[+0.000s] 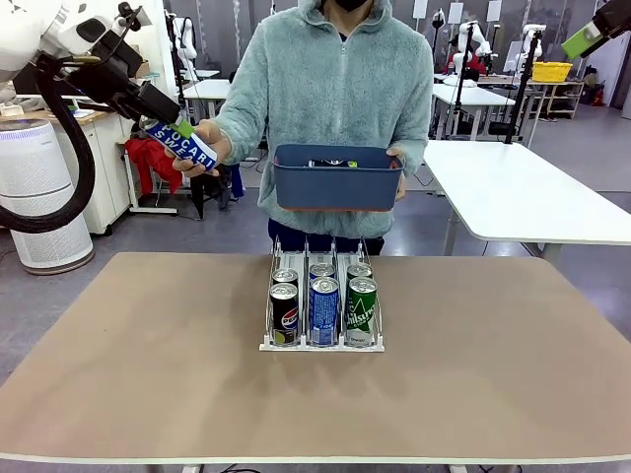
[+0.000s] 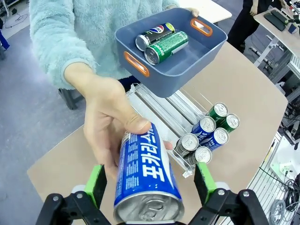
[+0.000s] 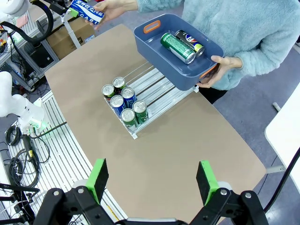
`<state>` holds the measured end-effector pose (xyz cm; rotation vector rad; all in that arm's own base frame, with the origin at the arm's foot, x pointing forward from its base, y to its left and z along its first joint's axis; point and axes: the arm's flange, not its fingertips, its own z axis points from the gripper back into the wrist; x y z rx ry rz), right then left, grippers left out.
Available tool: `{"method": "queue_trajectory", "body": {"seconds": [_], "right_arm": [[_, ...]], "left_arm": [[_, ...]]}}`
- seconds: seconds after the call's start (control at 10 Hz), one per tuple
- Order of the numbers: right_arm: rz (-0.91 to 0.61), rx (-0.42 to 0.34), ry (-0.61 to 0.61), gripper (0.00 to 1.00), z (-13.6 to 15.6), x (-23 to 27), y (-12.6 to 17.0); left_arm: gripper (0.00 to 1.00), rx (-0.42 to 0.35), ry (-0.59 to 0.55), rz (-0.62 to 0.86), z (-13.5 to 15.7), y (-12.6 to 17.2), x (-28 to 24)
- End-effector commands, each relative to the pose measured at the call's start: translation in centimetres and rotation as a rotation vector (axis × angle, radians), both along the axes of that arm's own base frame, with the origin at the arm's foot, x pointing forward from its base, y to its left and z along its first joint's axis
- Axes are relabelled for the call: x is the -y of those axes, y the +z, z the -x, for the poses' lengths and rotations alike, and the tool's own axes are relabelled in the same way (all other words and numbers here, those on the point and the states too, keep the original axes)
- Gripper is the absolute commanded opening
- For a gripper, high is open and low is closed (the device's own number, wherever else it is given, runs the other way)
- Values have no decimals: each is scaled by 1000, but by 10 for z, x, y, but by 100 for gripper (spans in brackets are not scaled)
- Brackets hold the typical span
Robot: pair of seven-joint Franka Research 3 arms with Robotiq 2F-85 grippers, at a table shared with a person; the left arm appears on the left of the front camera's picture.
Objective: Fill the beverage cans into the dispenser.
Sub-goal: Pick up the Ionic drink handed by the human.
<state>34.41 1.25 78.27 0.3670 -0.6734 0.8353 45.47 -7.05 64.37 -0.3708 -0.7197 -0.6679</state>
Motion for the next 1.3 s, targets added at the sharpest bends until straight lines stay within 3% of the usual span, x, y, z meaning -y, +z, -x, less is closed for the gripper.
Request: {"method": "queue_trajectory", "body": {"seconds": [0.0,0.1,0.4,0.8,1.2], "right_arm": [[0,-2,1,100,0,0,-1],[0,-2,1,100,0,0,-1],[0,-2,1,100,0,0,-1],[0,-2,1,100,0,0,-1],[0,-2,1,100,0,0,-1]], "left_arm": [[100,-75,-77,13,1,3,-3],[100,0,0,0,0,0,0],[100,0,0,0,0,0,0],[100,-61,-5,-35,5,3,0],[100,-56,6,-59,9,4,-1]]}}
